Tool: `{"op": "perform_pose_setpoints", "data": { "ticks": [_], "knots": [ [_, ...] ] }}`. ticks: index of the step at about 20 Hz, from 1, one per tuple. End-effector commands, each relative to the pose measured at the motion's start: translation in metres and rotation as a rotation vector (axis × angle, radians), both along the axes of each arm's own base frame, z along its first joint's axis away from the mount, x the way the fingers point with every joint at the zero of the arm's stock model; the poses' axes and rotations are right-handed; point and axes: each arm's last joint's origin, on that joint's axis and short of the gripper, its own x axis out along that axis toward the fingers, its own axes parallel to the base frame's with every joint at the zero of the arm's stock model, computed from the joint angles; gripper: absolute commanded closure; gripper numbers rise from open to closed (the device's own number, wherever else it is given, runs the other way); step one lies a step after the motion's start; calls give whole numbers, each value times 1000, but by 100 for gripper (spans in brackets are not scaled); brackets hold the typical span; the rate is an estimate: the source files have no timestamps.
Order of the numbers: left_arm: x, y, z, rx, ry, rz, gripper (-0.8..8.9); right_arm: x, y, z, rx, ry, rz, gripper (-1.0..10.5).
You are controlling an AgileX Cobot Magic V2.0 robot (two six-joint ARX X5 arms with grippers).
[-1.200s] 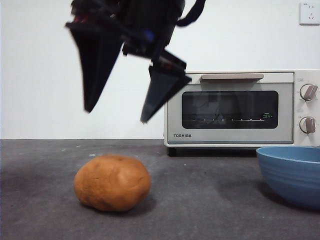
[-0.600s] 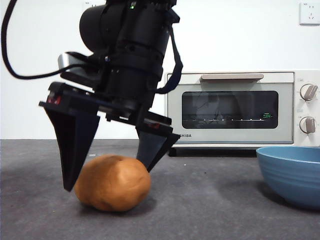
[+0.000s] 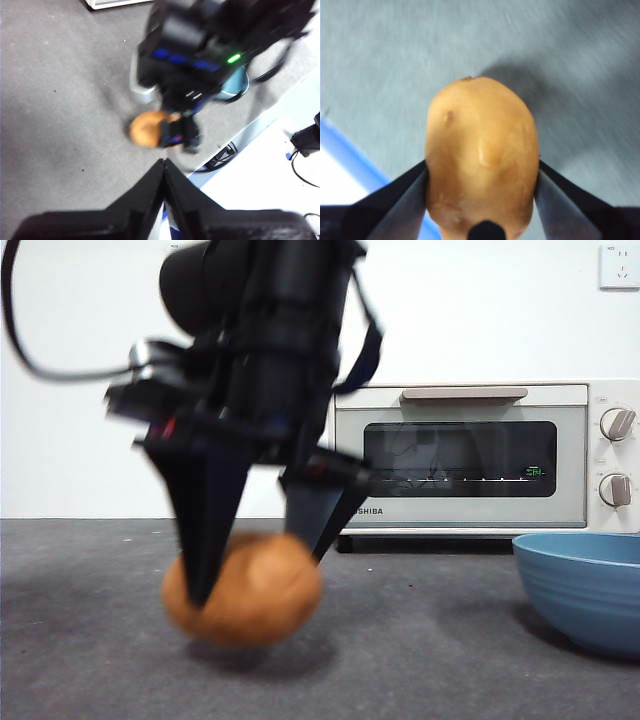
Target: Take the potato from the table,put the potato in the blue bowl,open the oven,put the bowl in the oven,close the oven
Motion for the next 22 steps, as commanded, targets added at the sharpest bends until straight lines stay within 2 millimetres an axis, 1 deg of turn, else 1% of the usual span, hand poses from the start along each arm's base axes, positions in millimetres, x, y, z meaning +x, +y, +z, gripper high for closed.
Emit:
{"op": "perform_pose_setpoints", "data": {
  "ticks": [1, 4, 7, 9, 12, 16, 18, 20, 22],
  "knots": [
    [1, 0, 0, 24, -25, -16, 818, -7, -13, 38, 26, -74, -15, 957],
    [5, 0, 0, 32, -21, -9, 818, -23, -39, 81, 20, -157, -54, 957],
    [12, -1, -1, 33, -11, -9, 818, -38, -66, 117, 15, -274, -112, 946],
    [17, -2, -1, 32, -8, -10, 818, -47, -85, 137, 13, -339, -145, 946],
    [25, -3, -2, 31, 0, -10, 818, -52, -117, 156, -3, -371, -218, 946],
    [33, -4, -3, 22, 5, 1, 818, -42, -159, 169, -2, -385, -386, 948],
    [38, -5, -3, 17, 3, 5, 818, -37, -178, 167, -18, -383, -464, 949],
    [41, -5, -4, 18, 10, 5, 818, -30, -196, 153, -20, -362, -531, 950],
    [45, -6, -4, 18, 11, 5, 818, -22, -210, 129, 25, -291, -560, 950]
  ]
}}
